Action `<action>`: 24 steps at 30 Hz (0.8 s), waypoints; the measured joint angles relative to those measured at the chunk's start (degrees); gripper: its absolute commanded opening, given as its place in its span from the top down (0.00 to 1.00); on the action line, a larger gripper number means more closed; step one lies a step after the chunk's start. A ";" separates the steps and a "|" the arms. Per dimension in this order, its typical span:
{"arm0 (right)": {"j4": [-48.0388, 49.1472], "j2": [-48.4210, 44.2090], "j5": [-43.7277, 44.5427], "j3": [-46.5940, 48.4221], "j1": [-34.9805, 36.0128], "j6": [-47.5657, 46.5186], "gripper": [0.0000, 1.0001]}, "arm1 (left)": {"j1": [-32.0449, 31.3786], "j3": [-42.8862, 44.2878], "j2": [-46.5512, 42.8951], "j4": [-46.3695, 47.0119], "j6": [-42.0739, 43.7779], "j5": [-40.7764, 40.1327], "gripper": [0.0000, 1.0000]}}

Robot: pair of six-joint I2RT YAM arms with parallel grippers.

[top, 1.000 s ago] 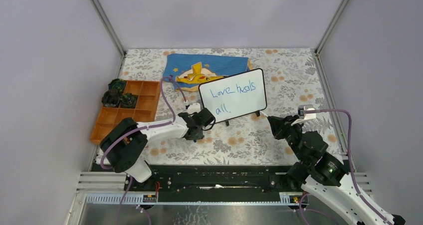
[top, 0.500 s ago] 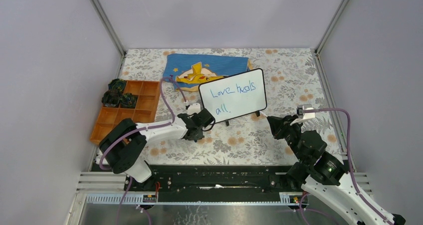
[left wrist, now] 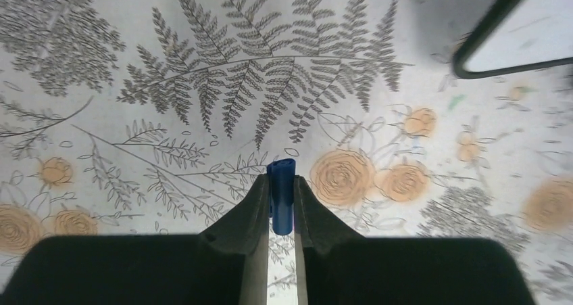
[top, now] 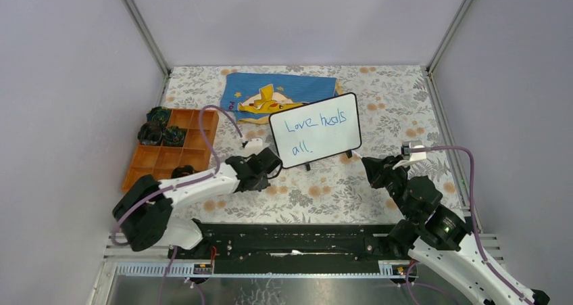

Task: Write a sentence on the whiteboard
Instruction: Close the whiteboard marker at the center of the board.

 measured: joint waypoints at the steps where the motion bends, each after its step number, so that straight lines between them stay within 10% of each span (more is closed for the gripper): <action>1: 0.00 0.00 0.00 0.00 0.00 -0.17 1.00 | 0.00 0.17 -2.08 -0.59 -0.02 -0.35 1.00; 12: 5.01 10.23 -0.31 9.01 0.00 -7.43 1.00 | 0.00 9.68 -22.93 -0.96 2.34 -5.22 1.00; 24: 28.48 26.88 -8.00 18.97 0.04 -12.74 1.00 | 0.02 10.54 -35.15 20.20 6.29 -7.15 1.00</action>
